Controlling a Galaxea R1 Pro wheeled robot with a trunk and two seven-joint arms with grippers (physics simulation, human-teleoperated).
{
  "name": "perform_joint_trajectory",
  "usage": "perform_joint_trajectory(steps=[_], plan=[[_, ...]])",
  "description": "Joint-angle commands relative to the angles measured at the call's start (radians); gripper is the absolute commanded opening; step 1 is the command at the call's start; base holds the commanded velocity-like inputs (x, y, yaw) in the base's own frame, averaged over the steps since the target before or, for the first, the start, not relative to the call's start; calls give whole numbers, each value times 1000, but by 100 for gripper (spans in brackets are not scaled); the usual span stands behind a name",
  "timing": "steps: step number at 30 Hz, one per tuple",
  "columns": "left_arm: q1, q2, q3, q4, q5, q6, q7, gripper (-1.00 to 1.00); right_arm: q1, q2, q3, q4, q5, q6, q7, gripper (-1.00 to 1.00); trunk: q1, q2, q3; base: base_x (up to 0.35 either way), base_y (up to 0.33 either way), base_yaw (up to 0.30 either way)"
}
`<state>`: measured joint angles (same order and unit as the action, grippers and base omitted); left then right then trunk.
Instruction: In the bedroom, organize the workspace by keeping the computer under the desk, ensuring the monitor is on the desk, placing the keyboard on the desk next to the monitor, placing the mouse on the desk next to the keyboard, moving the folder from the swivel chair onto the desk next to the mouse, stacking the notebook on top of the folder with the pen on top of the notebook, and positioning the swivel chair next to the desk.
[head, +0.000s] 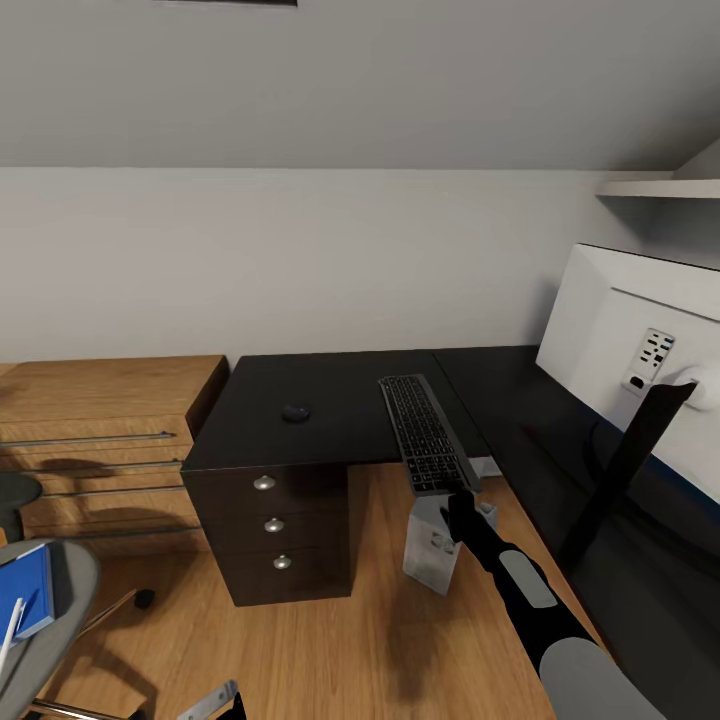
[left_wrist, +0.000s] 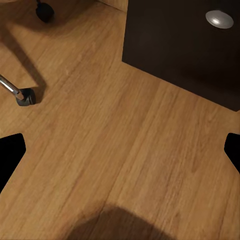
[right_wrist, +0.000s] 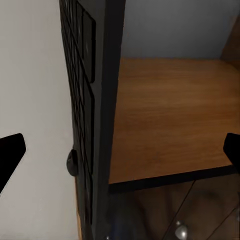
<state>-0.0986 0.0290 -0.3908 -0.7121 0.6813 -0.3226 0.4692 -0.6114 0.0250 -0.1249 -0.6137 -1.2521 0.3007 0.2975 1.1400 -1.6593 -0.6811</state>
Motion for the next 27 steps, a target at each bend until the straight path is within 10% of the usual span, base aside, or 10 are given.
perform_joint_trajectory(steps=[1,27], plan=[[-1,2,-8,-1,10,-7,6,100,-1,1,-6,0,-6,10,1,100,0,0,-1,0,0,0],[-1,2,-9,-1,10,-8,6,100,-1,2,-3,0,-2,8,1,100,0,0,-1,0,0,0]])
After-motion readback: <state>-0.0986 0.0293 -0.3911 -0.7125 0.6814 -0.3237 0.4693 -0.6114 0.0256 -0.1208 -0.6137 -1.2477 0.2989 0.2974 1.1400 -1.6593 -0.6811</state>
